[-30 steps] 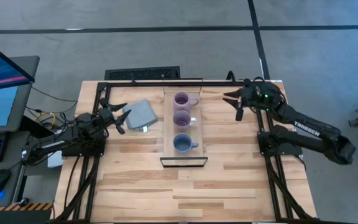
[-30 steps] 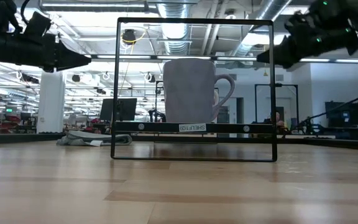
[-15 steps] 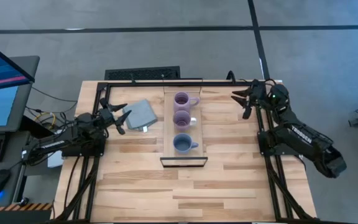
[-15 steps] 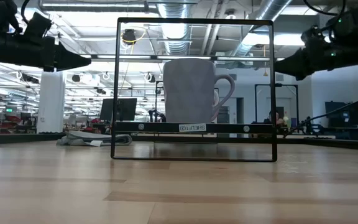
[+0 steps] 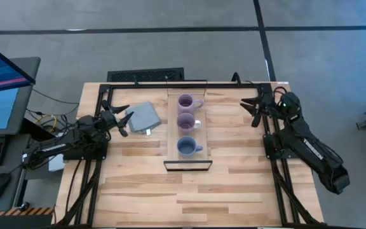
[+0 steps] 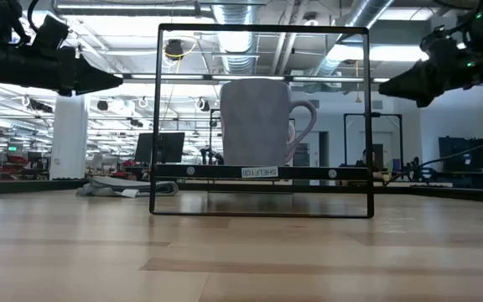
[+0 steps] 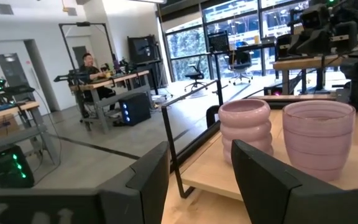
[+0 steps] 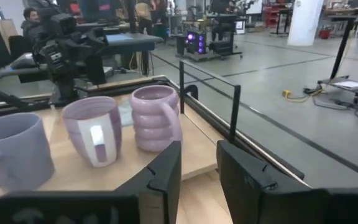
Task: Stack small to large cups/mugs on shelf
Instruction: Return to Home Position
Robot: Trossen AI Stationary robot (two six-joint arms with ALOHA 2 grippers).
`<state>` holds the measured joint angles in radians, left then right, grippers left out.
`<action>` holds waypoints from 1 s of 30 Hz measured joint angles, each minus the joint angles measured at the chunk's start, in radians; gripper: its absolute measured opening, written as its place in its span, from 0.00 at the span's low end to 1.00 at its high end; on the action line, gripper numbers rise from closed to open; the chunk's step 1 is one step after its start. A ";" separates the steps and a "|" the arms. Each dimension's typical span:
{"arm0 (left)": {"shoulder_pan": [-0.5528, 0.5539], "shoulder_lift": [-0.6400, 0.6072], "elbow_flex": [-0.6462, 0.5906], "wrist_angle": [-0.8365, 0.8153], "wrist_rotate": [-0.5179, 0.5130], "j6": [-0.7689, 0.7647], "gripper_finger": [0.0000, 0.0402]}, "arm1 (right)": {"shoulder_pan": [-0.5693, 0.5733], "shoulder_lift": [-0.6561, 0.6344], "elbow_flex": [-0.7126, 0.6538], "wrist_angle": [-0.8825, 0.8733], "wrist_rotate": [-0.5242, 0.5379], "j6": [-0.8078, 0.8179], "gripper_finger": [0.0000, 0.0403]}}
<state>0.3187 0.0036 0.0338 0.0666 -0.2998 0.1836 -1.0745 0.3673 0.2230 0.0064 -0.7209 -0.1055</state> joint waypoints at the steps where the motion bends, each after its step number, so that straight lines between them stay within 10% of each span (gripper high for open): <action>1: 0.000 0.000 0.000 0.000 0.000 -0.002 0.41 | 0.017 -0.031 0.000 -0.031 0.023 0.000 0.31; 11: 0.000 0.000 0.000 0.006 0.004 -0.004 0.41 | 0.204 -0.370 -0.109 -0.101 0.279 0.053 0.31; 30: -0.002 -0.001 -0.011 -0.015 0.033 -0.039 0.41 | 0.322 -0.353 -0.215 0.048 0.386 0.057 0.31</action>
<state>0.3172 0.0029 0.0224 0.0519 -0.2666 0.1448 -0.7528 0.0143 0.0082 0.0543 -0.3348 -0.0490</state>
